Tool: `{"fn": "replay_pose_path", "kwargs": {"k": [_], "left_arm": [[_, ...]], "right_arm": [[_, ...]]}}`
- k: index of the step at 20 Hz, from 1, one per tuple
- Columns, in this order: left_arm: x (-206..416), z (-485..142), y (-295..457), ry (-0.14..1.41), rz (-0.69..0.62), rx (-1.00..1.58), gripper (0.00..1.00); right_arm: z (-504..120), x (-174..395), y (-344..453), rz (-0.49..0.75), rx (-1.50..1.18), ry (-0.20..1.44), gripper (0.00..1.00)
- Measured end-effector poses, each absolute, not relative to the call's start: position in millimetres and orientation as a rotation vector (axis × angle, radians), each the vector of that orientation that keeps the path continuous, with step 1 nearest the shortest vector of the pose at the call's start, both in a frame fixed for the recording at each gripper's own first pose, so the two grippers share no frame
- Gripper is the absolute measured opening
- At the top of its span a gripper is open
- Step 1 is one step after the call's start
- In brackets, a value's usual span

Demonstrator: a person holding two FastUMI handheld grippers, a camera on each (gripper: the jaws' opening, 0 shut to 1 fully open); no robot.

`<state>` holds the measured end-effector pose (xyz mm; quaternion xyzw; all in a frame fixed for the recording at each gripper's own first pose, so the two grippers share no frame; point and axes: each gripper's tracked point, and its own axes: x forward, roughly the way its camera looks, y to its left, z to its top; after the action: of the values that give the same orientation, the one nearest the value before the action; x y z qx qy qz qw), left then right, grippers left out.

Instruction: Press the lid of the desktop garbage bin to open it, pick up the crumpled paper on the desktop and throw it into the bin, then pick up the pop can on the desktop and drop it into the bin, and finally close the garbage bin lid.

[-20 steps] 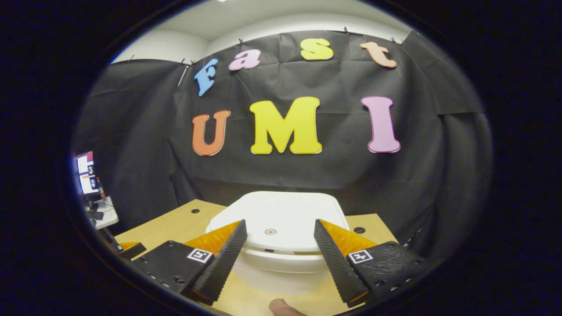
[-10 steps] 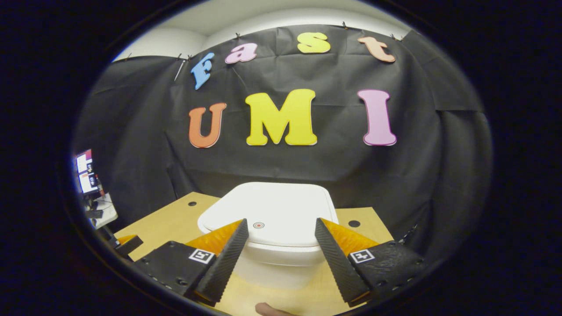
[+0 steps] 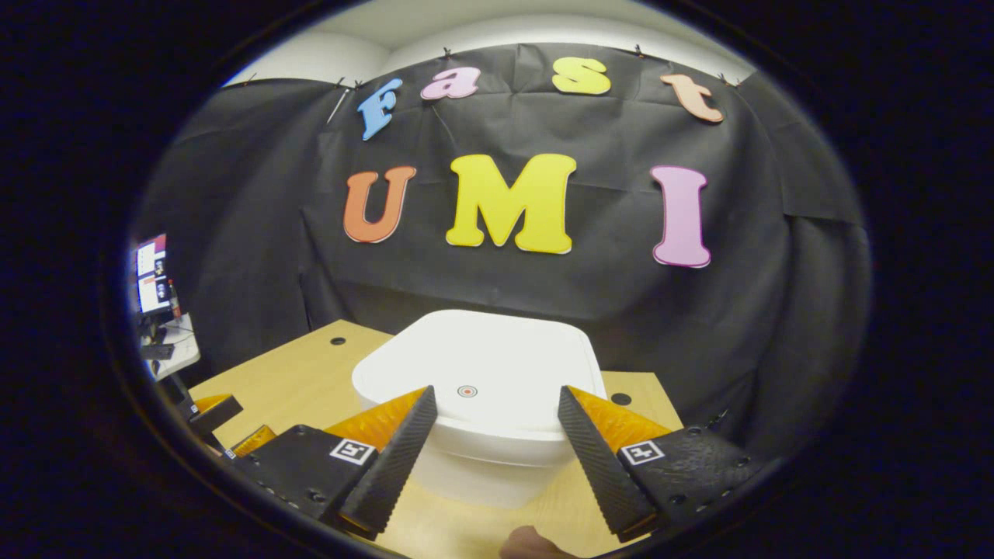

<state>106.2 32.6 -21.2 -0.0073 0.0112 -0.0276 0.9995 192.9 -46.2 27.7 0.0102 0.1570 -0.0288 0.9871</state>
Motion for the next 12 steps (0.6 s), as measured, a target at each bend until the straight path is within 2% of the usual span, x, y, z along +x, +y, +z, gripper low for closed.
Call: {"fn": "replay_pose_path", "kwargs": {"k": [3,7,12], "left_arm": [[108,-27,32,0.042,-0.053,-0.022,0.97],[107,-27,28,0.045,-0.053,-0.031,0.97],[102,-23,18,0.039,-0.06,-0.031,0.97]], "right_arm": [[38,191,-48,-0.033,0.094,0.275,0.94],[42,181,-64,-0.035,0.152,0.247,0.97],[51,148,-113,-0.119,0.095,0.169,0.96]]}}
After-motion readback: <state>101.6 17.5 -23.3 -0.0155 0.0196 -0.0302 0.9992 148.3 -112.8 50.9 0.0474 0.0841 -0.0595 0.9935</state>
